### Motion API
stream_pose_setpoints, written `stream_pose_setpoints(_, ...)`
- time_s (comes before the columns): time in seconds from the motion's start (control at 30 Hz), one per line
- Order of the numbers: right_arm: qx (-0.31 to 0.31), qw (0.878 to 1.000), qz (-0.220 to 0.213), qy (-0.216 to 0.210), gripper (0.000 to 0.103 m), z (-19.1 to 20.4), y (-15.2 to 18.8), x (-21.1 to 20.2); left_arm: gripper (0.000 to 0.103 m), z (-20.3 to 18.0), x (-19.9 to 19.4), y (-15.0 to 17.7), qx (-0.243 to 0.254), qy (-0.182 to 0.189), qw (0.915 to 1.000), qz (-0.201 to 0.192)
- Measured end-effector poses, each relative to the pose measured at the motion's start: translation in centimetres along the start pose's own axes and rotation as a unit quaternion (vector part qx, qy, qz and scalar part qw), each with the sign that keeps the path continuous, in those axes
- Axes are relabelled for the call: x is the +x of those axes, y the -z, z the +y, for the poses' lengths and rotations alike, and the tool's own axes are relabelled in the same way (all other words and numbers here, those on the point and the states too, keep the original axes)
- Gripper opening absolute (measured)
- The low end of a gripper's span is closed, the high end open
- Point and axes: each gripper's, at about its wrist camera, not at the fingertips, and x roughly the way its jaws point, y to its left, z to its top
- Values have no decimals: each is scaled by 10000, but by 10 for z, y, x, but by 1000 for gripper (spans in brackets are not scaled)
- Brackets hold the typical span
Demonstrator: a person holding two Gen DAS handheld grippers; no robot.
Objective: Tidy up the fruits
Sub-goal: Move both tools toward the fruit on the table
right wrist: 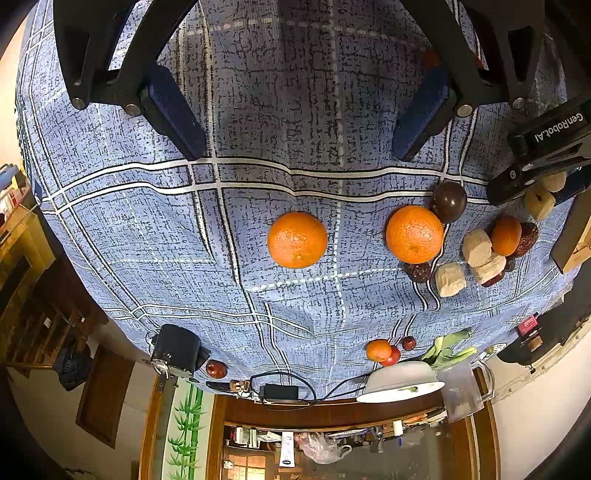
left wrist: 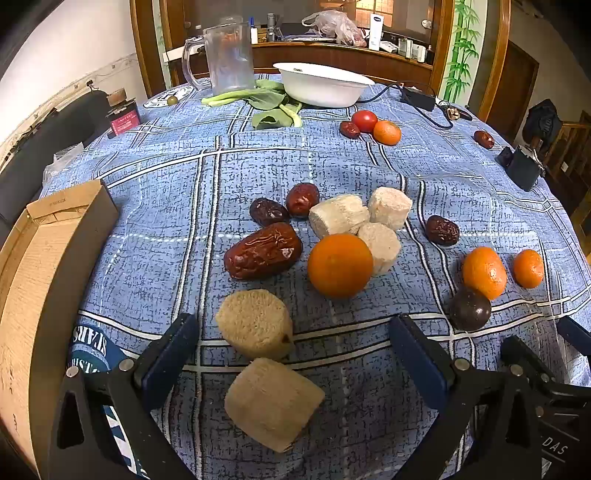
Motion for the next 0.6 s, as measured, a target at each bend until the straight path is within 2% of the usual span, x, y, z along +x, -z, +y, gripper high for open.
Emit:
stream_pose_setpoints(0.47, -1, 10000, -2, 5, 102, 0, 0, 0, 103, 0, 0, 0, 20, 7, 10000, 21)
stream_pose_setpoints(0.6, 6, 10000, 2, 0, 102, 0, 0, 0, 103, 1, 2, -6, 141, 107, 9994, 303)
